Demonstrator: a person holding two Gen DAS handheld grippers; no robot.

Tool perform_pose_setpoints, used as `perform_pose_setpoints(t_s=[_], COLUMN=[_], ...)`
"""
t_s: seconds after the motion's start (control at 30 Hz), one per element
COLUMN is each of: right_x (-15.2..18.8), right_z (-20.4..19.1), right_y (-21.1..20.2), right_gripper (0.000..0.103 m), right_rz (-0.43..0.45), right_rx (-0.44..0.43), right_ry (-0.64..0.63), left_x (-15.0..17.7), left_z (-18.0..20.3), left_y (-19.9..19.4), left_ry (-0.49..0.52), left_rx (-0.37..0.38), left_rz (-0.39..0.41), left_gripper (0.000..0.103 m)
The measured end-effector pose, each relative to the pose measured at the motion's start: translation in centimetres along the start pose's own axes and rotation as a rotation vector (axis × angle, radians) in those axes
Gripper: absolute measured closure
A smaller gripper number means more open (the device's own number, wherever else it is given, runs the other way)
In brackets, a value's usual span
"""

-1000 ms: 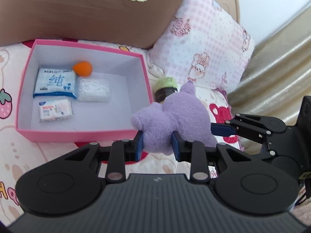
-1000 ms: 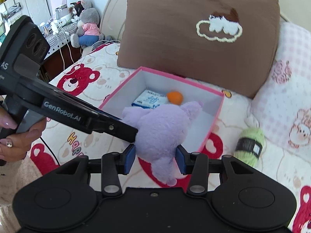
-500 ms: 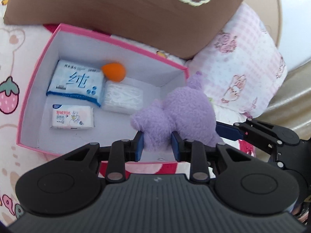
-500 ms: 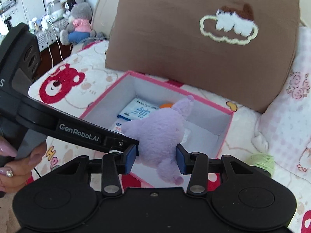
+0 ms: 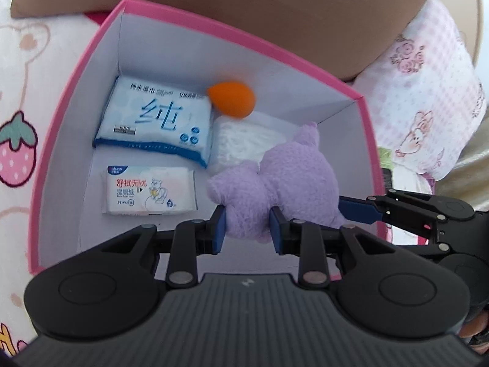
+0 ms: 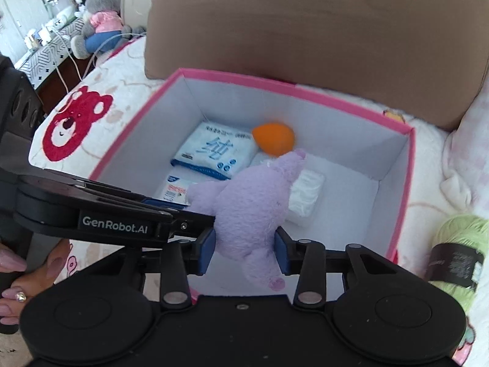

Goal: Organize objects
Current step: 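Lower the plush toy into the pink box beside the floss-pick box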

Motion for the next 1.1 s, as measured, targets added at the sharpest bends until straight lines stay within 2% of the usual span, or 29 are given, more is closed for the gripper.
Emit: perform_pose_setpoints(t_s=[0.23, 0.43, 0.6, 1.1], right_x=[0.2, 0.5, 0.9, 1.2], right_z=[1.3, 1.8, 2.7, 2.5], right_y=[2.2, 3.5, 4.2, 5.3], right_gripper=[0.058, 0.058, 0.058, 0.055], right_rz=[-0.043, -0.067, -0.093, -0.137], right_rx=[-0.017, -0.012, -0.035, -0.054], right_ry=[0.066, 0.083, 0.135, 0.139], left_x=[0.1, 0.2, 0.2, 0.1], left_z=[-0.6, 0.3, 0.2, 0.1], left_y=[1.1, 1.6, 2.1, 2.3], left_ry=[-0.001, 0.058, 0.056, 0.105], left_rx=[-0.022, -0.071, -0.062, -0.1], left_rz=[-0.013, 0.013, -0.004, -0.031], left_gripper=[0.074, 0.075, 0.075, 0.073])
Point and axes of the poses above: each gripper's, at about its wrist camera, not at the fingertips, and y roughly the way its jaws point, z to its right, x to its underside, the point moved 1 cm from there along y, roughly the way its jaws point, and after that the axes turned 9 degrees about y, right-handed, at the moved point
